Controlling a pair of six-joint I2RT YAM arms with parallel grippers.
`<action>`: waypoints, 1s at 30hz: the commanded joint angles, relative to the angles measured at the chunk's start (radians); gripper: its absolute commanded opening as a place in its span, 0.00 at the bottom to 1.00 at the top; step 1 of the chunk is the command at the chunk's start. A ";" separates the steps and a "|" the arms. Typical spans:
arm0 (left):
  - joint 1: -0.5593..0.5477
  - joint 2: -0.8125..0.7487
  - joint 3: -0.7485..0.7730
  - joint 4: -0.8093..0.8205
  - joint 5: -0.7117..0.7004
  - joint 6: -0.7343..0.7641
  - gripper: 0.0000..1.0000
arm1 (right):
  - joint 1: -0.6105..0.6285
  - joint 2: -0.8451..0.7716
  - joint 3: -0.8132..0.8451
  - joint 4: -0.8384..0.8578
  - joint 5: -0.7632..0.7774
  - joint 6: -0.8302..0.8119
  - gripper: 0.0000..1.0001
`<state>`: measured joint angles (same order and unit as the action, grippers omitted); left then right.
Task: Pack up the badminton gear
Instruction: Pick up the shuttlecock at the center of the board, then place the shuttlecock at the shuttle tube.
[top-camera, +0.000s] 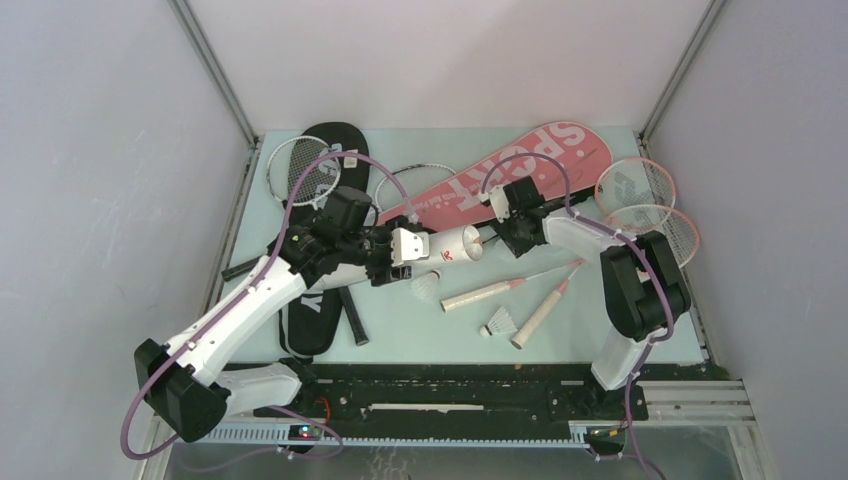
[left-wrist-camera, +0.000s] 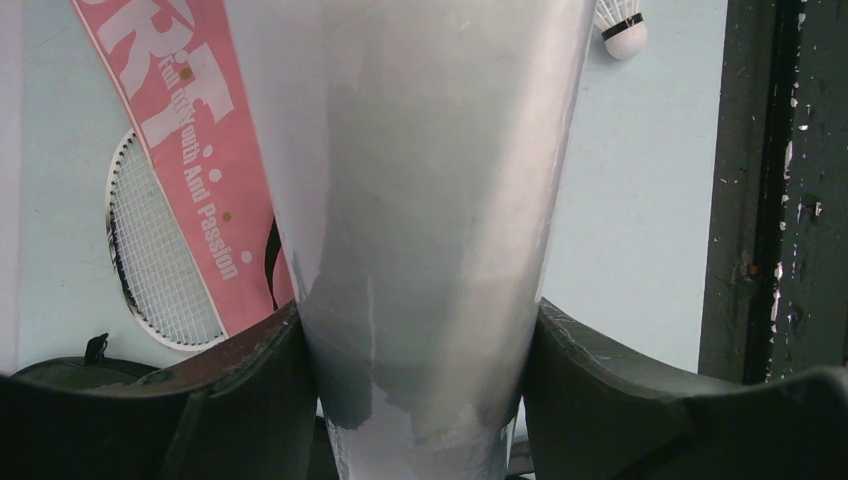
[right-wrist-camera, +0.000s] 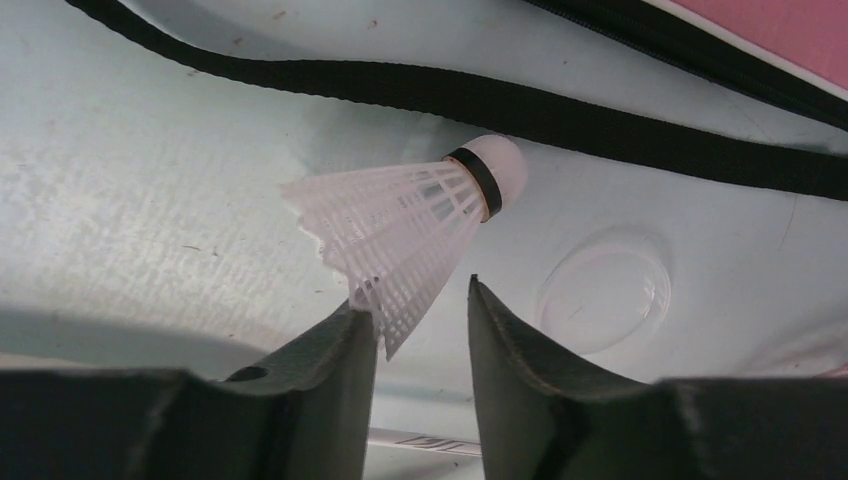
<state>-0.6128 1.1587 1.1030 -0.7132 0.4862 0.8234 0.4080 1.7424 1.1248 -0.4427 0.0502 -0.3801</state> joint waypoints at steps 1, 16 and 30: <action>0.006 -0.033 -0.009 0.025 0.026 0.025 0.62 | 0.005 0.007 0.040 0.042 0.040 -0.008 0.42; 0.006 -0.019 -0.005 0.029 0.016 0.039 0.62 | -0.087 -0.173 0.044 -0.012 -0.018 -0.006 0.00; 0.006 -0.006 0.004 -0.052 -0.091 0.225 0.62 | -0.166 -0.622 0.065 -0.329 -0.581 -0.204 0.00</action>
<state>-0.6128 1.1584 1.1030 -0.7410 0.4397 0.9504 0.2401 1.1904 1.1397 -0.6521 -0.3344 -0.5030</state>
